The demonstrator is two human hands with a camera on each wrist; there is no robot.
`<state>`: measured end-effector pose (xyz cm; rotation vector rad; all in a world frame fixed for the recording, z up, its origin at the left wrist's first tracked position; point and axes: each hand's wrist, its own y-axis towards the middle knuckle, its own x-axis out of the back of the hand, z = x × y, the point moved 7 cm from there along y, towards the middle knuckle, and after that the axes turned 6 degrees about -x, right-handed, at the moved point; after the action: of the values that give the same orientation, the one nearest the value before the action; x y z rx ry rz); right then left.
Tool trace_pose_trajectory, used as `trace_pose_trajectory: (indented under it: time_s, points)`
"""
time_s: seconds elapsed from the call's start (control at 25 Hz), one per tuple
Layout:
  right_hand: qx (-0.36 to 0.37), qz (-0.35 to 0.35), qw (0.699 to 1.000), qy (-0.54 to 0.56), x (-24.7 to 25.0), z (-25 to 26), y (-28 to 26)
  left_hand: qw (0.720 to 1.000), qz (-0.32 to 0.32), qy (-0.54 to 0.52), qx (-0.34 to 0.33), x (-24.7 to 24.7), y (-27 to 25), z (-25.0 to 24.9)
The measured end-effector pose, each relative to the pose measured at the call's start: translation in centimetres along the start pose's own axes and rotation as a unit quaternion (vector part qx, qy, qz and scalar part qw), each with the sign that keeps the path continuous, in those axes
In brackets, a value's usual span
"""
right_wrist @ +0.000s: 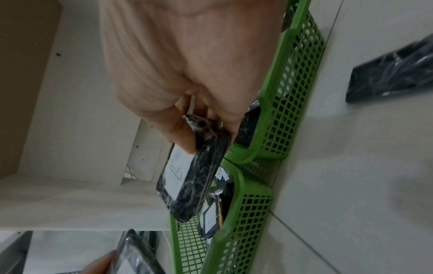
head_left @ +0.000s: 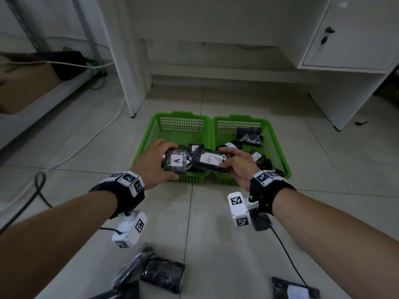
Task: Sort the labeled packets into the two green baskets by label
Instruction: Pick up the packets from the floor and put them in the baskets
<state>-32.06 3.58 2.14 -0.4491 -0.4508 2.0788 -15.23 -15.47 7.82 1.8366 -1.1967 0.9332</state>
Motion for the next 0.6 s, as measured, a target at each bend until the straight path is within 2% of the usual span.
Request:
trace_pose_trajectory:
  time_s: [0.12,0.2,0.28,0.36,0.44,0.52,0.56,0.6]
  points:
    - [0.037,-0.121,0.992,0.026,0.2,0.0,2.0,0.999,-0.006,0.011,0.037,-0.9,1.1,4.2]
    - [0.089,-0.259,0.961,0.030,2.9,0.4,1.9,0.998,0.011,0.013,0.060,-2.5,1.7,5.7]
    - [0.158,-0.352,0.919,-0.081,5.8,1.2,1.4,0.999,0.024,0.011,0.047,-4.3,2.7,5.4]
    - [0.191,-0.347,0.876,-0.275,6.7,1.4,1.6,0.999,0.036,0.017,0.035,-6.1,4.0,4.5]
    - [0.196,-0.324,0.802,-0.462,6.5,0.8,2.1,0.996,0.070,0.025,0.040,-8.2,5.3,4.0]
    - [0.151,-0.309,0.721,-0.601,5.7,-0.2,2.5,0.993,0.103,0.009,0.051,-10.2,6.3,3.7]
    - [0.124,-0.300,0.695,-0.642,5.3,-0.7,2.7,0.991,0.120,0.013,0.054,-10.9,6.6,3.7]
    - [0.106,-0.297,0.682,-0.660,5.1,-1.2,2.7,0.988,0.143,0.033,0.052,-11.7,6.8,3.5]
